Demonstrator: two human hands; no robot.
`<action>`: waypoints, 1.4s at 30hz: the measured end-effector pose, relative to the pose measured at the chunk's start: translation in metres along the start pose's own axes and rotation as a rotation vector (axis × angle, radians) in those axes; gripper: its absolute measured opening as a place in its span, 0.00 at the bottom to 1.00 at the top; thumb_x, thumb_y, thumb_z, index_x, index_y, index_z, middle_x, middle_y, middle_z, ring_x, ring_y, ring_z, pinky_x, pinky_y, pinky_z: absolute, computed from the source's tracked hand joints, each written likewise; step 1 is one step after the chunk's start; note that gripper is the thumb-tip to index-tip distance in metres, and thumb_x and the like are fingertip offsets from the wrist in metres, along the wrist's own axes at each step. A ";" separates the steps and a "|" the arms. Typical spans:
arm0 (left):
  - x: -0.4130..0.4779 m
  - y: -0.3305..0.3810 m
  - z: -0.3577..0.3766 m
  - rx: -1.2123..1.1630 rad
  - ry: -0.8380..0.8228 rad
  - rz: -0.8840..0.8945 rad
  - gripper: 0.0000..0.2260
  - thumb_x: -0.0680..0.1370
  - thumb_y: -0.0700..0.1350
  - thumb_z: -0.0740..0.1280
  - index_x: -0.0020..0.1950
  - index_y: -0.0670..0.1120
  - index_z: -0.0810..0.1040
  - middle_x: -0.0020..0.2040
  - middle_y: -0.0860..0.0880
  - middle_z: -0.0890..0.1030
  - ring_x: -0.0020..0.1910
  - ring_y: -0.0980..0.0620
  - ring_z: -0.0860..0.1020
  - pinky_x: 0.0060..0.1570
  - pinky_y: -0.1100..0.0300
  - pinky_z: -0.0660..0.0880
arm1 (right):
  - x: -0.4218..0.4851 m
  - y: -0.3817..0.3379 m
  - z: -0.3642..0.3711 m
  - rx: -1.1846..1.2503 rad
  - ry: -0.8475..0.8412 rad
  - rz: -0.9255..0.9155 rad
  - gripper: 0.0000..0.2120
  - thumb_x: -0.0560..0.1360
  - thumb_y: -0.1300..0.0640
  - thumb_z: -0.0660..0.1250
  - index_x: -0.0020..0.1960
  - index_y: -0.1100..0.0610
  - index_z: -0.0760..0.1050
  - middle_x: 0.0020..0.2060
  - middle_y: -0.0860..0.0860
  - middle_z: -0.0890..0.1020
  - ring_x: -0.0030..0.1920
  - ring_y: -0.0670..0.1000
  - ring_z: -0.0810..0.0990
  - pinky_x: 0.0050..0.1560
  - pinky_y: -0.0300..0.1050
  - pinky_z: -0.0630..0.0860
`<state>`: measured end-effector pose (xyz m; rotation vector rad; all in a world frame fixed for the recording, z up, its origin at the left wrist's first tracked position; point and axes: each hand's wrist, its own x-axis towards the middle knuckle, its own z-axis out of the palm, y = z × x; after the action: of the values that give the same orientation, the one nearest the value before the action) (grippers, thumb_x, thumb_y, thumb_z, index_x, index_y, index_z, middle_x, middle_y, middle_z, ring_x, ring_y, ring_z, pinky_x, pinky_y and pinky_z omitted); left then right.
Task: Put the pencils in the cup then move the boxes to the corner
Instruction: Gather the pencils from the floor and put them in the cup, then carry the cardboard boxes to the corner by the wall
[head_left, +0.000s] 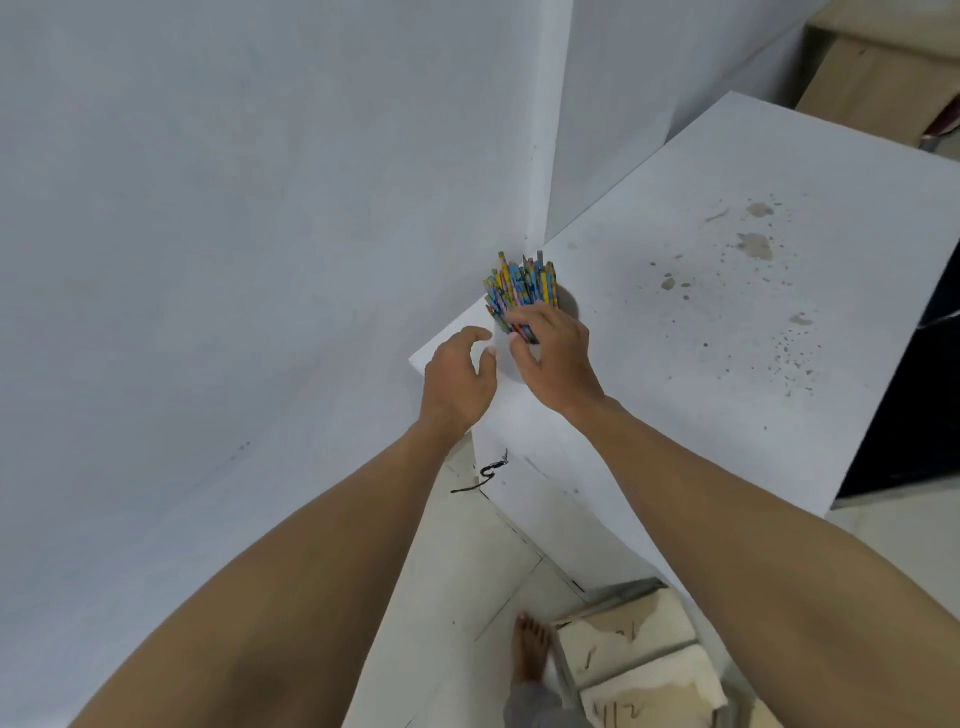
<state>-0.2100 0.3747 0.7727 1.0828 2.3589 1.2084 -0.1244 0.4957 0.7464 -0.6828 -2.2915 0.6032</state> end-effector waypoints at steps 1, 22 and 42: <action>-0.010 -0.004 -0.004 0.031 -0.017 0.020 0.12 0.80 0.43 0.62 0.62 0.45 0.76 0.62 0.49 0.79 0.59 0.49 0.77 0.60 0.61 0.69 | -0.011 -0.005 -0.002 -0.002 -0.023 0.014 0.13 0.75 0.56 0.62 0.55 0.57 0.80 0.51 0.51 0.82 0.55 0.52 0.80 0.55 0.55 0.76; -0.236 -0.025 0.022 0.035 -0.187 -0.110 0.11 0.80 0.45 0.63 0.60 0.45 0.78 0.59 0.48 0.80 0.55 0.49 0.78 0.56 0.62 0.69 | -0.257 -0.063 -0.077 0.104 -0.337 0.268 0.10 0.80 0.59 0.60 0.57 0.58 0.79 0.53 0.51 0.83 0.52 0.46 0.78 0.57 0.39 0.75; -0.453 -0.033 0.167 0.015 -0.144 -0.478 0.09 0.80 0.46 0.62 0.58 0.46 0.77 0.58 0.48 0.80 0.56 0.46 0.78 0.61 0.48 0.72 | -0.465 0.031 -0.113 0.042 -0.759 0.493 0.17 0.80 0.50 0.61 0.68 0.53 0.71 0.65 0.50 0.71 0.68 0.52 0.68 0.69 0.48 0.66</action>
<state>0.1721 0.1297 0.6058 0.5354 2.3294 0.9060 0.2636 0.2611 0.5907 -1.1617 -2.7786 1.3194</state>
